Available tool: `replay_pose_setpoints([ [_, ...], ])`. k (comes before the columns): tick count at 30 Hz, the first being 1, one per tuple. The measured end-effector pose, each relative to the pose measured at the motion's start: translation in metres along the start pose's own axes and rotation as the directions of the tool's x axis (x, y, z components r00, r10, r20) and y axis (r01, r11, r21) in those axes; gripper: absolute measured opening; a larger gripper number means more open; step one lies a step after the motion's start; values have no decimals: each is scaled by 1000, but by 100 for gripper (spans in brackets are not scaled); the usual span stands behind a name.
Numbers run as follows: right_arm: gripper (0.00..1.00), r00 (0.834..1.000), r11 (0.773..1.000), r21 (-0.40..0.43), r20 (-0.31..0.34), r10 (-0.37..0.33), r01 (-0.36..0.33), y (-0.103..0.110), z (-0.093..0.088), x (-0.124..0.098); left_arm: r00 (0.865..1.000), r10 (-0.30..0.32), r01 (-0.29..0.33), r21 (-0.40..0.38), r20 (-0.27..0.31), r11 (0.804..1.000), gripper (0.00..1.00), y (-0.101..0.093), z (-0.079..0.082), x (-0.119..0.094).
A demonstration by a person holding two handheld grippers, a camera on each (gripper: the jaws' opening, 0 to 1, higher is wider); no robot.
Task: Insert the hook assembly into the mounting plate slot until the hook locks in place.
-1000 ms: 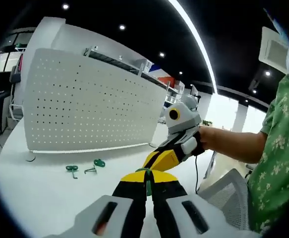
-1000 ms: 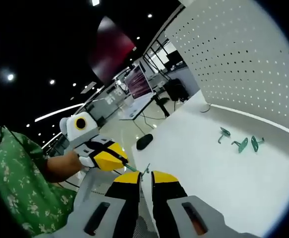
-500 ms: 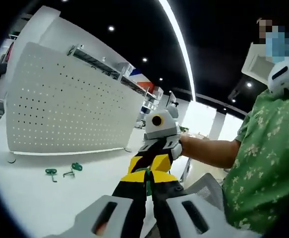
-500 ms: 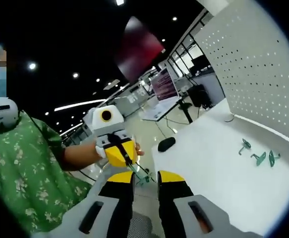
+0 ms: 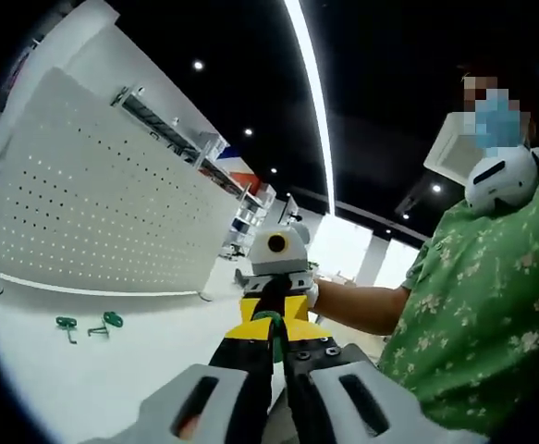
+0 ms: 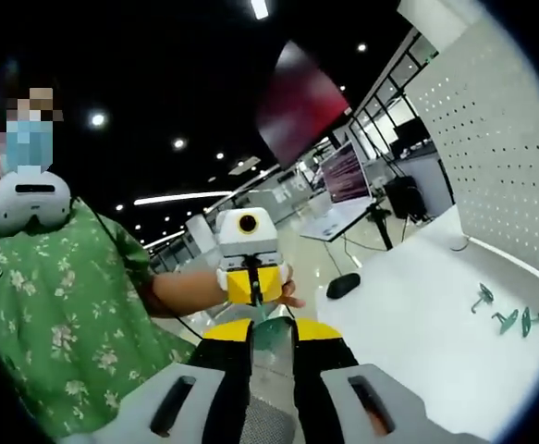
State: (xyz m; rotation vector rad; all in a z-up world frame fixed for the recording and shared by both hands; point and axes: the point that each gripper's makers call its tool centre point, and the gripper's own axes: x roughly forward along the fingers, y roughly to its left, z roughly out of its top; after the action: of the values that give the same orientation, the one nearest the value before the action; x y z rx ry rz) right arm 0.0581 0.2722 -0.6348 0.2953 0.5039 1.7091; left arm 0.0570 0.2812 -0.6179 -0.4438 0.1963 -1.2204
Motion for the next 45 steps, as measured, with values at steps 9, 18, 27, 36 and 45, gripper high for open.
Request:
replay_pose_setpoints([
  [9, 14, 1000, 999, -21, 5, -25, 25, -3, 3, 0, 994, 69, -59, 113, -88, 992, 3, 2, 0, 2],
  [18, 6, 998, 998, -22, -3, -57, 57, -8, 1, -4, 973, 107, -48, 274, -206, 961, 7, -8, -12, 14],
  [27, 7, 996, 996, 1, -9, -92, 92, -15, 0, -5, 971, 138, -79, 282, -196, 956, 3, -2, -8, 14],
  [36, 12, 997, 999, -7, 73, 33, -33, 10, 16, -6, 998, 18, -12, 109, -56, 994, 2, -12, 12, 0],
  [45, 19, 994, 997, -25, 87, 71, -69, 17, 23, -1, 999, -47, 47, 54, -11, 997, 2, -18, 15, 0],
])
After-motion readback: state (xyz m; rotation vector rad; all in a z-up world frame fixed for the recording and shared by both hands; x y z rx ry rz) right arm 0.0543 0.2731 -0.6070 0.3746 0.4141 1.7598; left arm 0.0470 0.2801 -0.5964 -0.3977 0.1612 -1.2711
